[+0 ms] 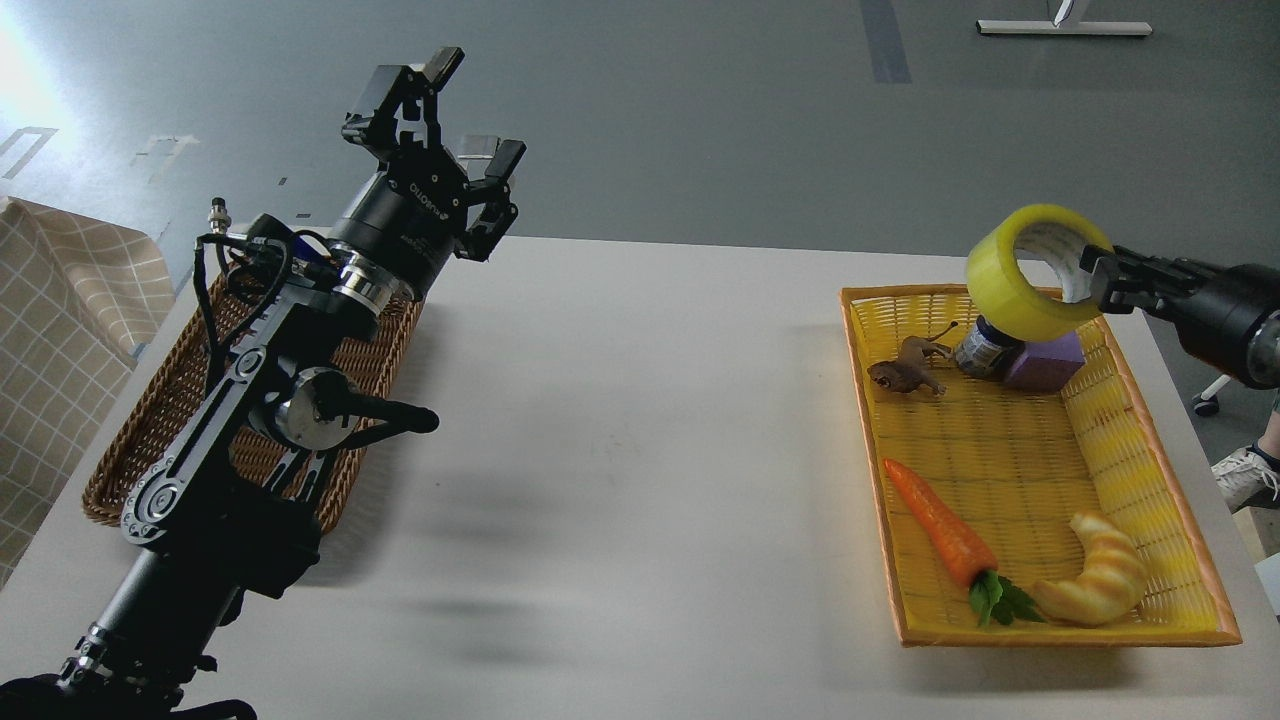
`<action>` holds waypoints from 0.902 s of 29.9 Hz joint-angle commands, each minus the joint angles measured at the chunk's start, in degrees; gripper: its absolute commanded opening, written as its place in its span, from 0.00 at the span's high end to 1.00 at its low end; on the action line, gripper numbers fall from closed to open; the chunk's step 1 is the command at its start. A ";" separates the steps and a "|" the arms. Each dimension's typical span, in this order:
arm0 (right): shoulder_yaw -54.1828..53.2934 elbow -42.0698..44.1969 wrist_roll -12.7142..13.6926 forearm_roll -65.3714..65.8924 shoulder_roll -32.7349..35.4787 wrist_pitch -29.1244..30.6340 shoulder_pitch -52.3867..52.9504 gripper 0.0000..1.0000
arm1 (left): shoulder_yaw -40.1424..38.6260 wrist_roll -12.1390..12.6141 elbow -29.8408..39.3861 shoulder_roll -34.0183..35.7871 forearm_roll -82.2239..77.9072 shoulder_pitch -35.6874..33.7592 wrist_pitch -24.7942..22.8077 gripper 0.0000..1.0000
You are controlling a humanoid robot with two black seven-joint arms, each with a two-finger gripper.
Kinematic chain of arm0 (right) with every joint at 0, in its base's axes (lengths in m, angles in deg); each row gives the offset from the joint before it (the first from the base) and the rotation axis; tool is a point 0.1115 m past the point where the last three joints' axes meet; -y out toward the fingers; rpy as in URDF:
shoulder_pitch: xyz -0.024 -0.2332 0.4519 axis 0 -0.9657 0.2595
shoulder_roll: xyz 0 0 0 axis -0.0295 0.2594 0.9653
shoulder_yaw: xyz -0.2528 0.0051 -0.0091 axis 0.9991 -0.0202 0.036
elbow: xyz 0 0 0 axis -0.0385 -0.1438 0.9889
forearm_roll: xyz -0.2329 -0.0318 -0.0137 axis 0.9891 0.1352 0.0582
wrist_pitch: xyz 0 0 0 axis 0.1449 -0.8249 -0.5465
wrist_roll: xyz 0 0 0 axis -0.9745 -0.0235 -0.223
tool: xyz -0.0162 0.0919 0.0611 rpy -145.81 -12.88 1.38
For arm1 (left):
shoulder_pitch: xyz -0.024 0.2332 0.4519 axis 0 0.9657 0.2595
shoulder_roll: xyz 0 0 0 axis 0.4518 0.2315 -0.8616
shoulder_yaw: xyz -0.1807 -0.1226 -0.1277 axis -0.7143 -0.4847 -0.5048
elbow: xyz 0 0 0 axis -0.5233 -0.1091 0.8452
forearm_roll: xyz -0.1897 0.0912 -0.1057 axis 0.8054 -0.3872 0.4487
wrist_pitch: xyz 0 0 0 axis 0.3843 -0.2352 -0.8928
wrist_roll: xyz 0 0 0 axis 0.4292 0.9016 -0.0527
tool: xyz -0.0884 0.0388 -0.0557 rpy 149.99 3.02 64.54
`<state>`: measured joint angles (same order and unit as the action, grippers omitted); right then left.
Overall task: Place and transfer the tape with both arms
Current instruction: 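Grasp the yellow tape roll with the right gripper and lift it, then carry the tape toward the table center and lower it down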
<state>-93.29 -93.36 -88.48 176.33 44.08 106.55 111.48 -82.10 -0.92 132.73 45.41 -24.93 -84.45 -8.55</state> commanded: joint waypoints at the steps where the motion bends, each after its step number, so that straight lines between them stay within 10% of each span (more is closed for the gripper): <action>1: 2.38 0.14 0.42 -0.01 -1.90 0.00 5.72 0.88 | 0.00 0.01 0.06 0.10 0.00 0.04 0.08 0.02; 27: 29.90 17.98 1.82 2.36 -33.72 0.00 25.87 0.88 | -1.32 -0.08 0.33 0.89 0.27 0.21 0.08 0.02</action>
<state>-65.11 -76.98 -86.63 178.55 12.38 106.55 137.63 -83.34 -1.02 132.89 46.25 -24.66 -84.23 -8.46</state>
